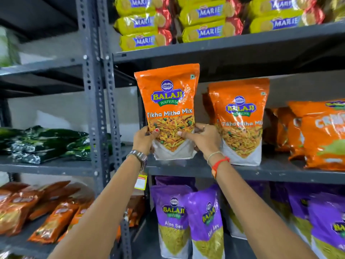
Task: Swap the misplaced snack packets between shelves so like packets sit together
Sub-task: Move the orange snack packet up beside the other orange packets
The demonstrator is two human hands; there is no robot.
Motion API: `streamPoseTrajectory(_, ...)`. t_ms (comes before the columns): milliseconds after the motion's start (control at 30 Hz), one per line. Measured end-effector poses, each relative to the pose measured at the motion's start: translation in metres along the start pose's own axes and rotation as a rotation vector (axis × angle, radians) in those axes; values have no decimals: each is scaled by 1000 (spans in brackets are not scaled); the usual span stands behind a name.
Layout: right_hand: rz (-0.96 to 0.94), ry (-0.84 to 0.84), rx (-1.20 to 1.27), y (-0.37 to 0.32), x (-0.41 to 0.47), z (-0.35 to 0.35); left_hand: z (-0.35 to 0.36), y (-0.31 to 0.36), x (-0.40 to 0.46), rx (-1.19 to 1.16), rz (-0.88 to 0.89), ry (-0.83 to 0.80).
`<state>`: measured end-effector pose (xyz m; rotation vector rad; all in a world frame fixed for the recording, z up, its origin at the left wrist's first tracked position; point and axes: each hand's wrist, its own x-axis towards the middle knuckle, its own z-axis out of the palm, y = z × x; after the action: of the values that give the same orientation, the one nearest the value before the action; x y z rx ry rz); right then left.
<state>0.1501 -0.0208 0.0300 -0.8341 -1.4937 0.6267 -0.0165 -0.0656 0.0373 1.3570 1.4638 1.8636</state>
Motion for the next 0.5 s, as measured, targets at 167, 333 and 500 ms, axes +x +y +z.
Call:
streamPoseTrajectory(167, 77, -30, 7, 15, 25, 27, 1, -14, 31, 22, -32, 47)
streamPoseTrajectory(333, 128, -28, -4, 34, 32, 35, 6, -44, 50, -2, -73, 31)
streamPoseTrajectory(500, 180, 0, 37, 52, 29, 38, 13, -60, 55, 25, -40, 18)
